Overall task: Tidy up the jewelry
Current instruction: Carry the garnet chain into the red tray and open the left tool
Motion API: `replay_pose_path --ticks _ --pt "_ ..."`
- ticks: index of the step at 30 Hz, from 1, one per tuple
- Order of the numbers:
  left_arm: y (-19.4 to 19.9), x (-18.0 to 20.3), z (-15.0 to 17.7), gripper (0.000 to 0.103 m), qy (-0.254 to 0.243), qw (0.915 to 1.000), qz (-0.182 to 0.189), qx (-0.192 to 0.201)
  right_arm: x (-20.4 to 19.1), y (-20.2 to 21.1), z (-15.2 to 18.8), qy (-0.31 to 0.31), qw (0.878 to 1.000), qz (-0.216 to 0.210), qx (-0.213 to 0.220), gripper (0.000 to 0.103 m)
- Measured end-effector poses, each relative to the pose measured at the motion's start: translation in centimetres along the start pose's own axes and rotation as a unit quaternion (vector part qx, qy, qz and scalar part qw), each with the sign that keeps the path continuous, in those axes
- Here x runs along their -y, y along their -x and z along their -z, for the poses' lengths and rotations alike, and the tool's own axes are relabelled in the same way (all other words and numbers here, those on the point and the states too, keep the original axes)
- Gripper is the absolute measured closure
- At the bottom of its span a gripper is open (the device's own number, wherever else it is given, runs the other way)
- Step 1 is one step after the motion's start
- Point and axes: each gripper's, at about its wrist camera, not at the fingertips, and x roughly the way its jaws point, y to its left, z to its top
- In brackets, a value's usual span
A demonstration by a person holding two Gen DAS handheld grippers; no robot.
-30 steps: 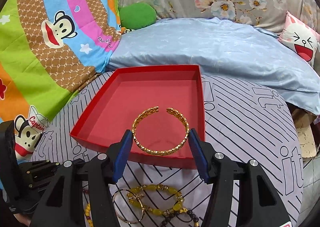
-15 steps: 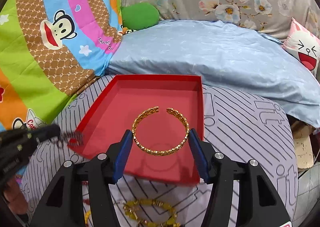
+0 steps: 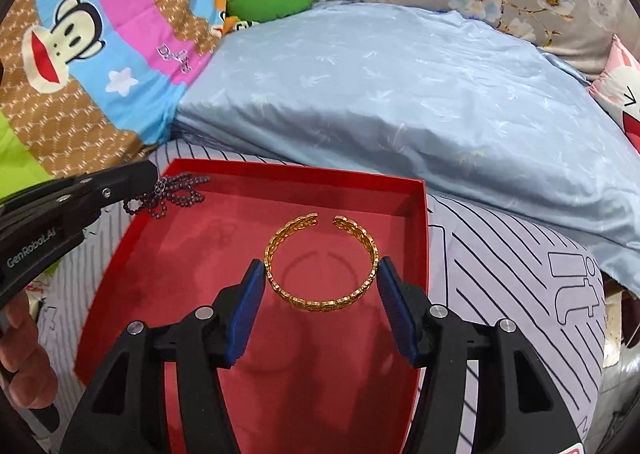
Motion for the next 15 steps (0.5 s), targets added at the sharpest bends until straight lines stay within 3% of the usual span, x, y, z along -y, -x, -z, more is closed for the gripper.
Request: replay_pose_path --ticks 3,4,5,7,8,15 --pt "-1.3 -0.2 -0.3 0.100 0.003 0.9999 -0.009 -0.013 0.2 -0.8 -0.2 0.002 1.000 0.010 0.000 0.046" --pt "-1.5 -0.4 -0.3 0.094 0.006 0.9998 -0.016 -0.011 0.3 -0.8 -0.2 0.000 1.000 0.014 0.003 0.042" --pt "-1.5 -0.6 -0.3 0.081 0.011 0.9998 -0.017 -0.008 0.4 -0.7 -0.2 -0.002 1.000 0.016 0.007 0.036" --pt "-1.0 -1.0 -0.5 0.062 0.020 0.9996 -0.022 0.001 0.5 0.0 -0.2 -0.006 1.000 0.016 0.020 0.035" --pt "-0.8 -1.1 -0.5 0.058 0.021 0.9994 -0.025 0.006 0.6 0.4 0.0 -0.008 0.999 0.016 0.026 0.035" --pt "2.7 -0.4 0.6 0.052 0.001 0.9981 -0.054 0.030 0.9 3.9 1.2 -0.020 0.998 0.002 0.054 0.034"
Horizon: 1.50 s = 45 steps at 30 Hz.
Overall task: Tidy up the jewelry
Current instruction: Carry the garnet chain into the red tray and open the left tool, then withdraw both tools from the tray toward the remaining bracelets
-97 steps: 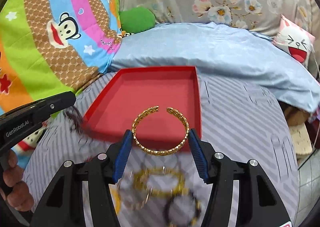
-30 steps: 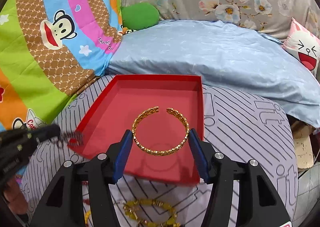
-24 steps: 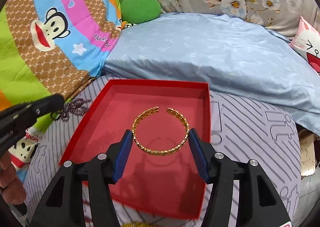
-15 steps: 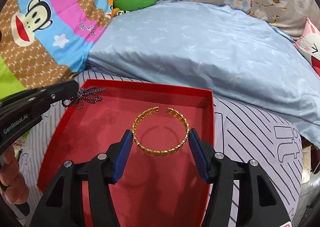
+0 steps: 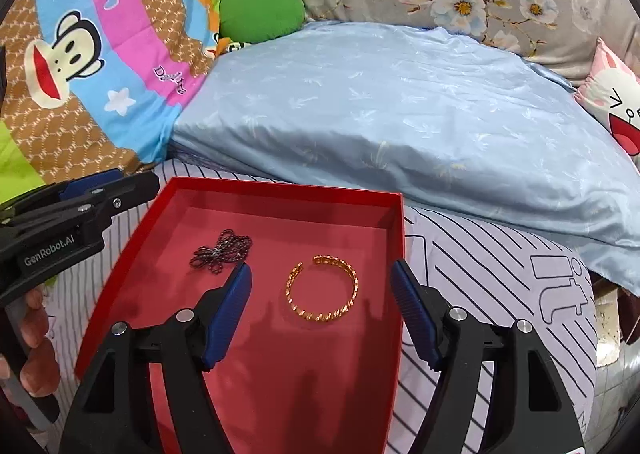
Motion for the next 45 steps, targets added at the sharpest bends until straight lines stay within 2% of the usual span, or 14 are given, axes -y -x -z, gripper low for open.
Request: replay_pose_path --ticks 6,13,19,22,26,27,29,35,45 --pt "4.8 0.4 2.2 0.046 0.005 0.9998 0.012 0.017 -0.4 5.2 2.4 -0.007 0.999 -0.024 0.020 0.034" --pt "10.9 1.6 7.8 0.042 0.001 0.9995 0.027 0.016 -1.2 11.4 8.9 -0.019 0.999 -0.036 0.026 0.033" --pt "14.0 1.8 14.1 0.041 0.000 0.9999 0.017 0.000 -1.7 14.8 15.5 -0.014 1.000 -0.009 0.015 0.033" --pt "14.9 1.9 17.0 0.040 0.002 0.9999 0.006 -0.011 -1.6 15.5 18.4 -0.022 1.000 -0.003 0.003 0.034" --pt "15.5 1.5 20.1 0.039 0.020 0.9994 0.018 -0.024 -1.7 15.9 21.4 -0.028 0.999 0.013 -0.008 0.034" --pt "15.6 1.6 20.8 0.039 0.020 0.9995 0.009 -0.023 -1.8 15.9 22.2 -0.026 0.999 0.020 -0.011 0.034" --pt "15.9 1.8 21.9 0.039 0.017 0.9997 -0.004 -0.016 -1.8 15.8 23.1 -0.029 0.999 0.024 -0.013 0.033" --pt "15.4 1.7 24.2 0.039 0.035 0.9989 -0.004 -0.029 -1.3 14.7 24.9 -0.046 0.998 0.041 -0.025 0.034" --pt "14.1 0.5 24.2 0.039 0.057 0.9976 -0.016 -0.036 -0.8 13.2 23.6 -0.066 0.996 0.052 -0.015 0.034"
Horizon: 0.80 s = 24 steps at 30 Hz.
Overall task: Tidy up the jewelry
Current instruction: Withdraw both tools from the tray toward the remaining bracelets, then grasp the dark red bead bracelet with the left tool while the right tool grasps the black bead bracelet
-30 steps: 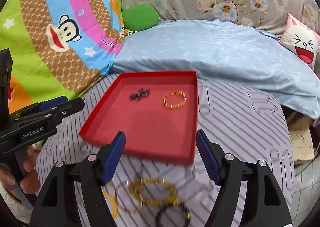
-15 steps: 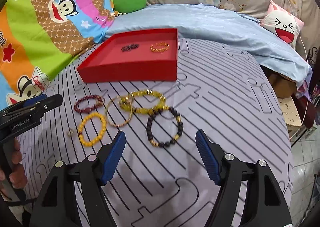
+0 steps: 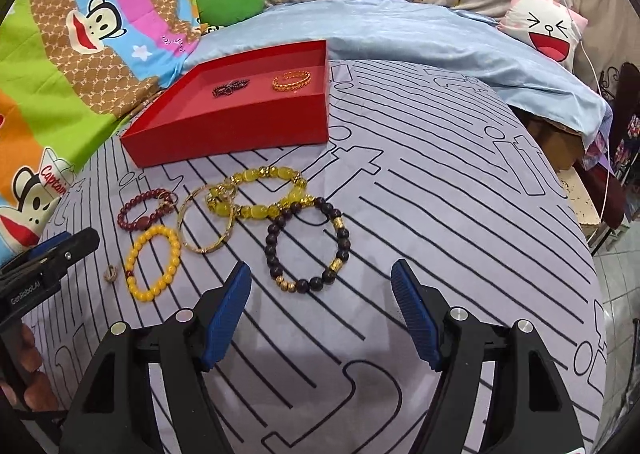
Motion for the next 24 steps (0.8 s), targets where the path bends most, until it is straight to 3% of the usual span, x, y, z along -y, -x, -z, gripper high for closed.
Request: replay_pose_path --ticks 11,24 --pt "-3.4 -0.4 -1.9 0.040 0.002 0.9997 -0.018 -0.013 0.5 -2.2 -1.3 -0.014 1.000 0.011 -0.012 0.051" --pt "-6.0 0.5 -2.7 0.054 -0.031 0.9988 -0.023 -0.030 0.4 -3.1 -1.1 -0.010 1.000 0.015 -0.017 0.067"
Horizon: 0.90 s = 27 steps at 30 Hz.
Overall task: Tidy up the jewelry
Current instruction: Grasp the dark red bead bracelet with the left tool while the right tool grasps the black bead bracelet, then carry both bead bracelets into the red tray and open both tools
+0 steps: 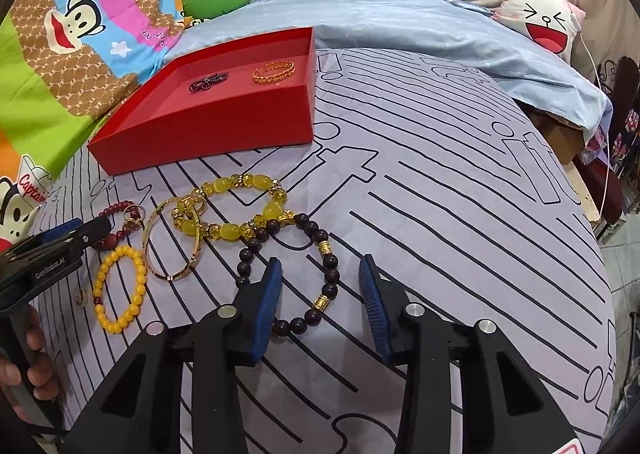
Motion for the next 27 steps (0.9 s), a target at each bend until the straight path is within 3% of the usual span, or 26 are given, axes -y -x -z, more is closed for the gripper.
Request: replay_pose_path --ticks 3,9,13,27 --pt "0.1 0.3 0.1 0.062 -0.008 1.0000 0.000 0.001 0.0 0.1 0.2 0.000 1.000 -0.001 0.001 0.070" --pt "0.3 0.2 0.2 0.095 -0.006 0.9998 0.019 0.001 0.2 0.2 0.3 -0.009 1.000 -0.005 0.000 0.087" --pt "0.6 0.2 0.5 0.096 0.000 0.9996 0.030 0.000 0.4 0.4 0.4 -0.014 1.000 -0.012 -0.005 0.095" --pt "6.5 -0.1 -0.7 0.096 0.022 0.9966 0.073 0.033 0.4 5.2 -1.1 -0.013 0.998 -0.039 0.037 0.095"
